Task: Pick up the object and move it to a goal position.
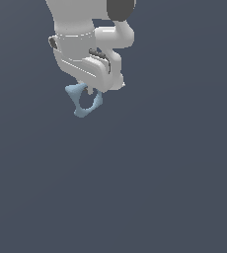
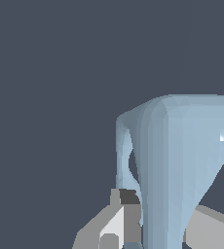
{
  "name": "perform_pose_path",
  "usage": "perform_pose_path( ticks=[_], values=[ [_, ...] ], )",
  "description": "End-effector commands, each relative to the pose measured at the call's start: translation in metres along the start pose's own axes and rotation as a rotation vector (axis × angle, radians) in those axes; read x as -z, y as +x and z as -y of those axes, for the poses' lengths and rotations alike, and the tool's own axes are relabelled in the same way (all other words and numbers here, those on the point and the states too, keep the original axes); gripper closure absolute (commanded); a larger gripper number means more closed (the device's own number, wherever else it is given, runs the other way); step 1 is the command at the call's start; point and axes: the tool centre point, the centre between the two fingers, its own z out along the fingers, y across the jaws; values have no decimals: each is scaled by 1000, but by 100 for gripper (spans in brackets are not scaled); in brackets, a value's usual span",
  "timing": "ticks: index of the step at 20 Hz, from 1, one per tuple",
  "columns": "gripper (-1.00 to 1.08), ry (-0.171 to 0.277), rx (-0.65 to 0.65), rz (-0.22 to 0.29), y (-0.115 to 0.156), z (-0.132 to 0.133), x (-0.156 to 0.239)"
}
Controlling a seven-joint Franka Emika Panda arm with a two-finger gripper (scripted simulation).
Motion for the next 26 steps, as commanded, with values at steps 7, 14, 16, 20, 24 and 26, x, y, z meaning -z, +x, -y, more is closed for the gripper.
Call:
perform_pose_path(
  ticks=[7,14,16,20,24,26],
  values=[
    [108,-1,1,0,21,-34,86],
    [108,-1,2,0,34,-52,136],
    [108,-1,2,0,37,-56,145],
    [108,-2,2,-1,41,-60,159],
    [108,-2,2,-1,44,-63,167],
    [108,-2,2,-1,44,-64,169]
  ],
)
